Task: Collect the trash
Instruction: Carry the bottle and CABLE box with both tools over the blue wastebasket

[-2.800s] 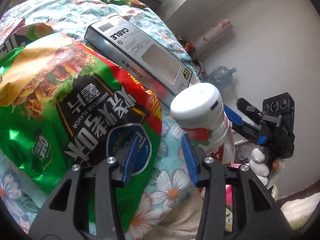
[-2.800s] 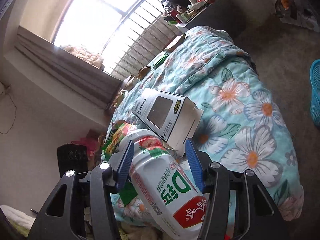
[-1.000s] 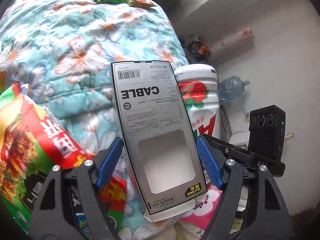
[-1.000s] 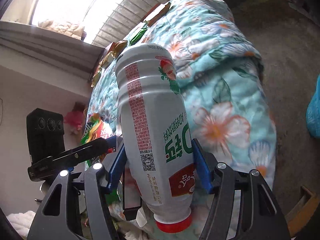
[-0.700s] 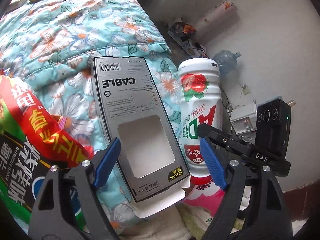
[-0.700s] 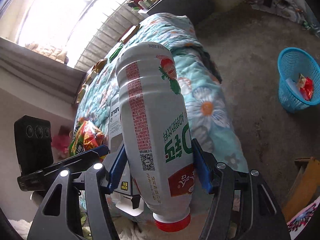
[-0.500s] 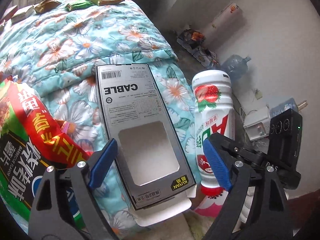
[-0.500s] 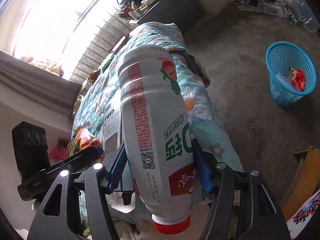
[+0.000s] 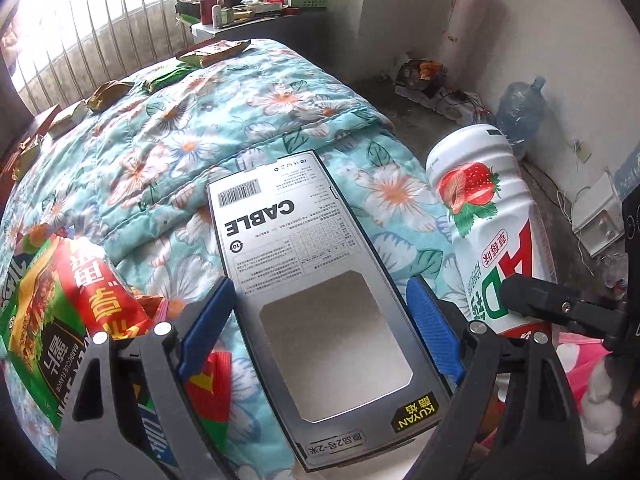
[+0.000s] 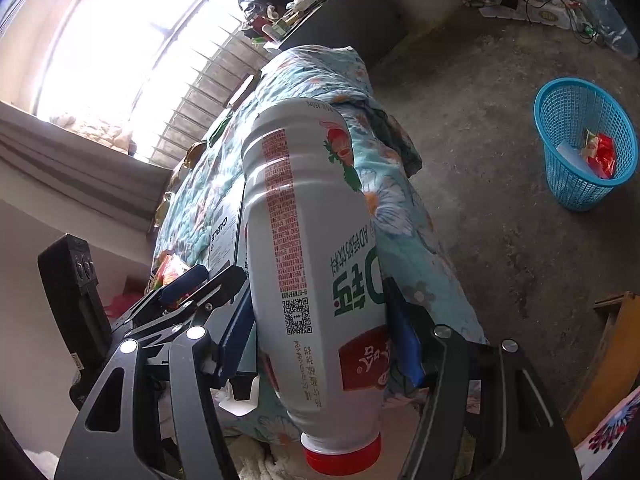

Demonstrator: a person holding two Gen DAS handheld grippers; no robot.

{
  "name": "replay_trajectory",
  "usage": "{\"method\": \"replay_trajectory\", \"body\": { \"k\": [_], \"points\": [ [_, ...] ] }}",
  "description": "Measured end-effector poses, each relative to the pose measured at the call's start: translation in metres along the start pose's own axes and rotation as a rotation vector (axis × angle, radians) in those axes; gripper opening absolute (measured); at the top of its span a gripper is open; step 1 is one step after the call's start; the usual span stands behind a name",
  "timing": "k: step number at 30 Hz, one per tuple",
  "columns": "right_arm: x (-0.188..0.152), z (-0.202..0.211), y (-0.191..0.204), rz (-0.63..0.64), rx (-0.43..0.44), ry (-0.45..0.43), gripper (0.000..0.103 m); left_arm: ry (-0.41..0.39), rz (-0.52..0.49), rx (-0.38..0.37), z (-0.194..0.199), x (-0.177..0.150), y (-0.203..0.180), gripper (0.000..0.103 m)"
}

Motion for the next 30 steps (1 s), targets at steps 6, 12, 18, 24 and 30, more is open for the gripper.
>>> {"method": "replay_trajectory", "body": {
  "k": [6,12,18,24,30],
  "points": [
    [0.0,0.001,-0.001,0.002,0.007,-0.003,0.061,0.001,-0.026,-0.068,0.011,-0.002,-0.01,0.064],
    [0.0,0.004,-0.002,-0.001,0.01,-0.004,0.061,0.03,0.006,-0.113,0.021,-0.012,-0.013,0.064],
    [0.001,0.004,-0.002,-0.005,0.019,-0.002,0.061,0.048,0.155,-0.075,0.013,-0.003,0.007,0.082],
    [0.001,0.003,-0.004,-0.017,0.032,0.0,0.061,0.112,0.237,-0.068,-0.003,-0.004,0.02,0.082],
    [0.003,0.003,-0.007,-0.038,0.052,0.001,0.061,0.112,0.165,-0.025,-0.015,-0.004,0.01,0.085]
  ]
}}
Point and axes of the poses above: each gripper's, at about its wrist camera, not at the fingertips, and z roughly against the way its jaws point, y to its left, x to its top, the point moved 10 cm from there along -z, roughly the way its jaws point, and after that the axes turned 14 degrees about -y, right-handed, at the moved point
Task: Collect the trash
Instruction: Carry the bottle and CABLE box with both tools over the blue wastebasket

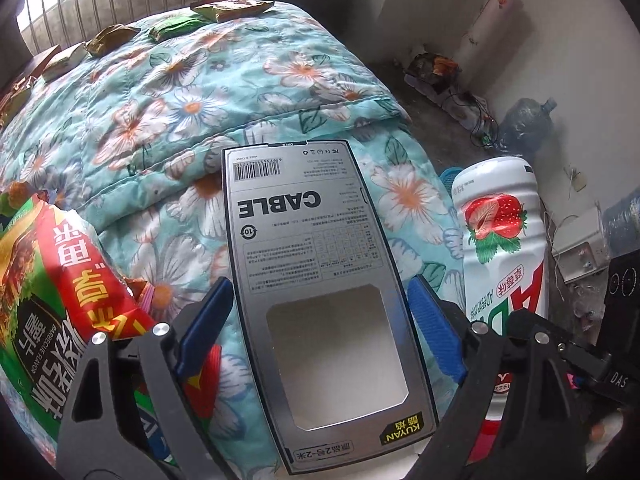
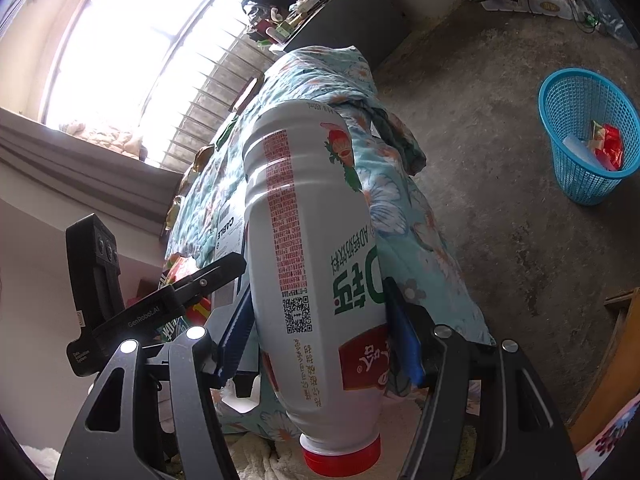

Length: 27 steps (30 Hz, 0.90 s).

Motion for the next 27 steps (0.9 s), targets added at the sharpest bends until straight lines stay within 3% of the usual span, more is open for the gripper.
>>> {"method": "replay_trajectory", "body": {
  "k": [7,13,27],
  "points": [
    [0.0,0.001,-0.003,-0.009,0.017,0.001,0.061,-0.038,-0.11,0.018,0.002,-0.001,-0.007,0.084],
    [0.0,0.003,-0.003,-0.011,0.019,0.005,0.061,-0.006,-0.124,-0.019,0.017,-0.018,-0.013,0.084],
    [0.001,0.0,-0.002,-0.028,0.003,-0.008,0.061,-0.008,-0.118,0.003,0.02,-0.026,-0.012,0.084]
  ]
}}
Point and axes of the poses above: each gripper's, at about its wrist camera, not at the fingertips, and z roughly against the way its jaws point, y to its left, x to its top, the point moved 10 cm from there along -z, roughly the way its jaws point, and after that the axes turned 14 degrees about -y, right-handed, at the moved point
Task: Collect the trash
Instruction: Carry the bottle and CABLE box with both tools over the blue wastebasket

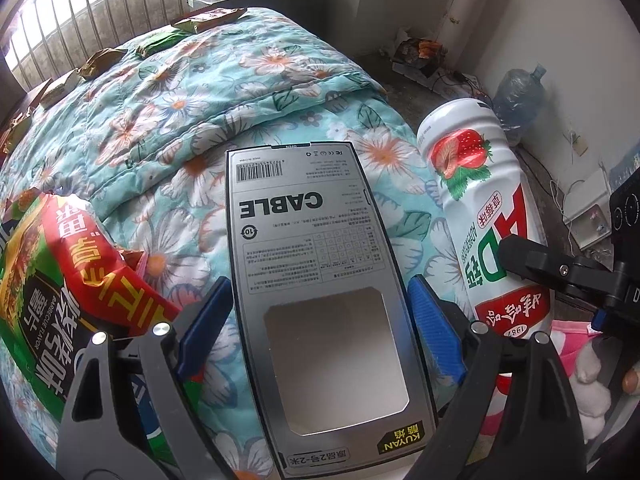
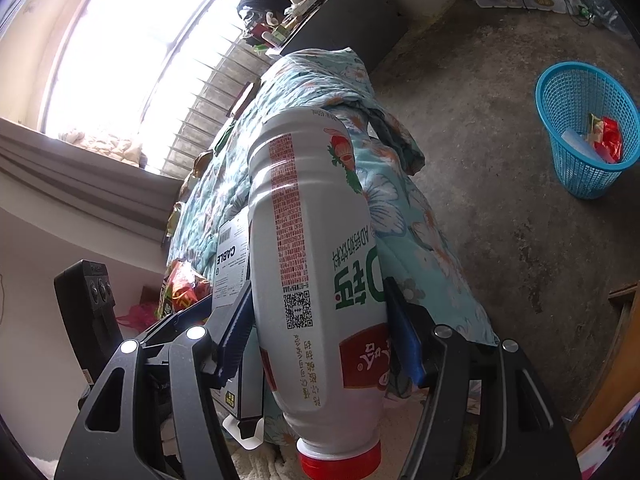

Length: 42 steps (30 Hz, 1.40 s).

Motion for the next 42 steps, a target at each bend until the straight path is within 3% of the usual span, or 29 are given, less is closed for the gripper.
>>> {"method": "replay_trajectory", "body": {
  "k": [29,42],
  "points": [
    [0.005,0.002,0.004,-0.023,-0.003,-0.022,0.059,-0.022,0.01,-0.01,0.002,0.004,0.001,0.083],
    [0.015,0.021,0.008,-0.025,0.039,-0.074,0.059,-0.111,0.029,-0.049,0.031,0.023,-0.009,0.083]
  ]
}}
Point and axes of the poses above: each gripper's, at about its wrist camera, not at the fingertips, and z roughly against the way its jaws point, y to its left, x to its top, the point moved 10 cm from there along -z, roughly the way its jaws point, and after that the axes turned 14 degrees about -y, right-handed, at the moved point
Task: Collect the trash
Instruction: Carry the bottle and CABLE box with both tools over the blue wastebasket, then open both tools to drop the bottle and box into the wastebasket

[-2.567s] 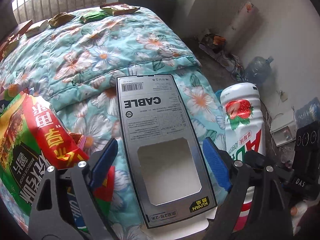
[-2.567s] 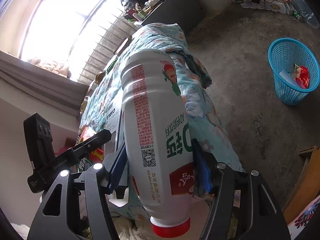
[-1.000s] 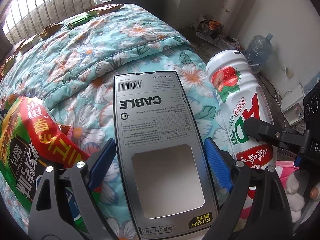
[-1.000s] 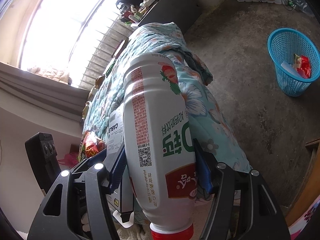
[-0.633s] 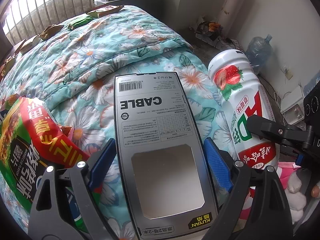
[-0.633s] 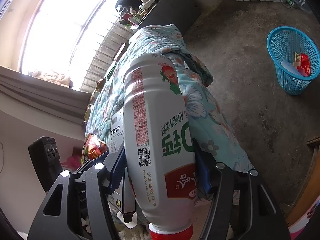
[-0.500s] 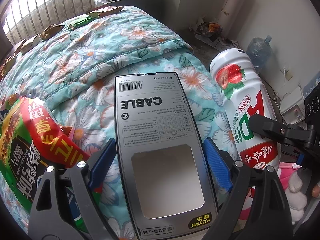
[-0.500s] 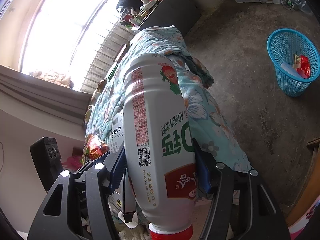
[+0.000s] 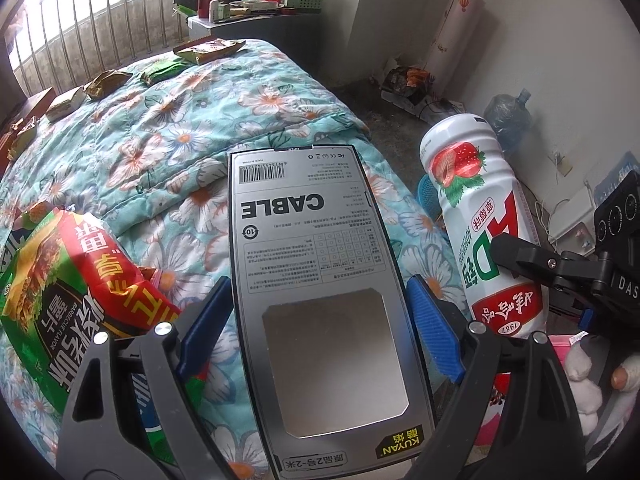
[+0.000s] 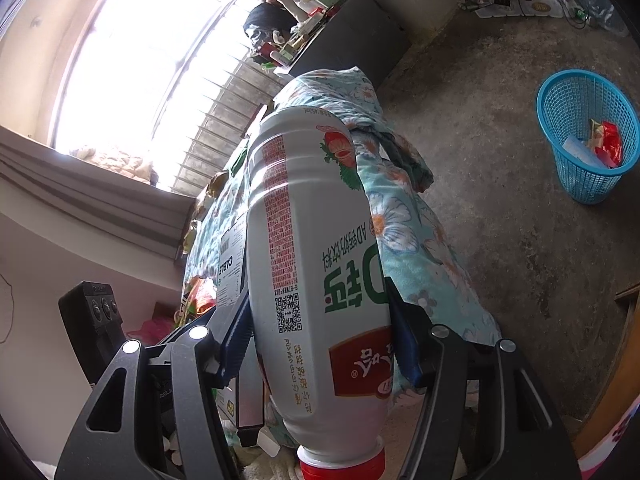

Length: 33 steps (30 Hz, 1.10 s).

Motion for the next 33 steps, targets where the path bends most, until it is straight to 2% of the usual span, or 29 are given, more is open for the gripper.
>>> {"method": "replay_trajectory", "body": {
  "k": [9,15,19,24,27,33],
  "points": [
    [0.038,0.045,-0.013,-0.044,0.03,-0.139,0.059,-0.101,-0.064,-0.091,0.026,0.051,-0.043,0.083],
    [0.072,0.097,-0.048,-0.097,-0.005,-0.294,0.059,-0.095,-0.115,-0.217,0.019,0.084,-0.098,0.083],
    [0.092,0.134,-0.087,-0.157,-0.067,-0.395,0.059,-0.032,-0.15,-0.33,-0.007,0.099,-0.147,0.083],
    [0.108,0.162,-0.138,-0.238,-0.152,-0.482,0.059,0.088,-0.203,-0.415,-0.07,0.108,-0.215,0.083],
    [0.114,0.157,-0.168,-0.303,-0.183,-0.492,0.059,0.192,-0.218,-0.451,-0.118,0.101,-0.251,0.083],
    [0.127,0.114,-0.23,-0.428,-0.228,-0.441,0.059,0.359,-0.255,-0.453,-0.218,0.071,-0.294,0.083]
  ]
}}
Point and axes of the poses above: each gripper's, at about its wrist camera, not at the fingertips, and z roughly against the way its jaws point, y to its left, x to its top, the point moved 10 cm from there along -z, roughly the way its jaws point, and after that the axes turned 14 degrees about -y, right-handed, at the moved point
